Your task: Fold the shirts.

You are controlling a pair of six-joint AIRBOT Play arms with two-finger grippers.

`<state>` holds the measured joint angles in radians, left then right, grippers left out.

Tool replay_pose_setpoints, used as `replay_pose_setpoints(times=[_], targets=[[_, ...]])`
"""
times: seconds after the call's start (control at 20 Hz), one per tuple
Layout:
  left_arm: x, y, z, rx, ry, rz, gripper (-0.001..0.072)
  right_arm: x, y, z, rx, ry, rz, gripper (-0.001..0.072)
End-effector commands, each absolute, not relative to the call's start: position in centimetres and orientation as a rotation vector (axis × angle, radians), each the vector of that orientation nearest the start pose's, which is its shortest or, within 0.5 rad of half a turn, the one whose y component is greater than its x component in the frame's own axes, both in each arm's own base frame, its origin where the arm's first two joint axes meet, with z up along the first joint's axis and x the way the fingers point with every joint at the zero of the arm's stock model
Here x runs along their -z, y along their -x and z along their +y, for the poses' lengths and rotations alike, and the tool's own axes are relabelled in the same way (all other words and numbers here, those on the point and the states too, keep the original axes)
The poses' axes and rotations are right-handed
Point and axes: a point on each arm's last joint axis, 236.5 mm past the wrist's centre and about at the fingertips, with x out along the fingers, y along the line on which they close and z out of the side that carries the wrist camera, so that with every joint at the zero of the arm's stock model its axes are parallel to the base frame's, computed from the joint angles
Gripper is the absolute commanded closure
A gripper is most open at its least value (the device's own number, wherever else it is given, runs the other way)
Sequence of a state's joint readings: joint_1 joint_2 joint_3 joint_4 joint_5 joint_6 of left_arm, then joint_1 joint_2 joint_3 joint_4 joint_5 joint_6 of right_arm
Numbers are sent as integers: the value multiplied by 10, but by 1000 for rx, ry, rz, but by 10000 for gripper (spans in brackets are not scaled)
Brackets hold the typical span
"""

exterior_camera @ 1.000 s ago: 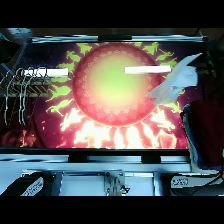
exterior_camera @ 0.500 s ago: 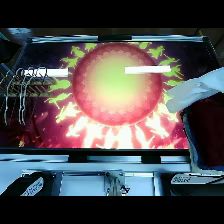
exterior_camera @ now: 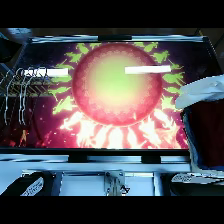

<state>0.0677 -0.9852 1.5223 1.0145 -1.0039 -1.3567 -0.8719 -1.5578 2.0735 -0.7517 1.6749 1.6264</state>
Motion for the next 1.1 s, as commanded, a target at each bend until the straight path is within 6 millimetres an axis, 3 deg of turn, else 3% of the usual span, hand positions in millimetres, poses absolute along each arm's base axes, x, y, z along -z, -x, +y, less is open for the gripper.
replay_pose_setpoints(times=[0.0,0.1,0.2,0.3,0.4,0.55,0.75,0.85,1.05], targets=[[-333,-398,-79,370,210,399,680,-272,-409,-210,-15,-848,650,660],[-333,-398,-80,372,213,399,679,-298,-430,-211,-57,-824,515,659],[-333,-398,-80,372,215,400,679,-312,-449,-216,-51,-773,422,659],[-333,-398,-80,372,215,400,680,-313,-462,-221,-47,-745,382,659],[-333,-398,-80,372,215,399,680,-302,-461,-217,-62,-732,424,659],[-333,-398,-80,372,214,399,679,-285,-431,-215,-62,-734,544,659],[-334,-397,-80,373,214,398,680,-228,-340,-239,202,-674,906,659],[-334,-397,-80,372,214,398,679,-225,-313,-232,243,-723,983,659],[-333,-398,-80,373,213,399,679,-240,-298,-231,358,-776,949,659]])
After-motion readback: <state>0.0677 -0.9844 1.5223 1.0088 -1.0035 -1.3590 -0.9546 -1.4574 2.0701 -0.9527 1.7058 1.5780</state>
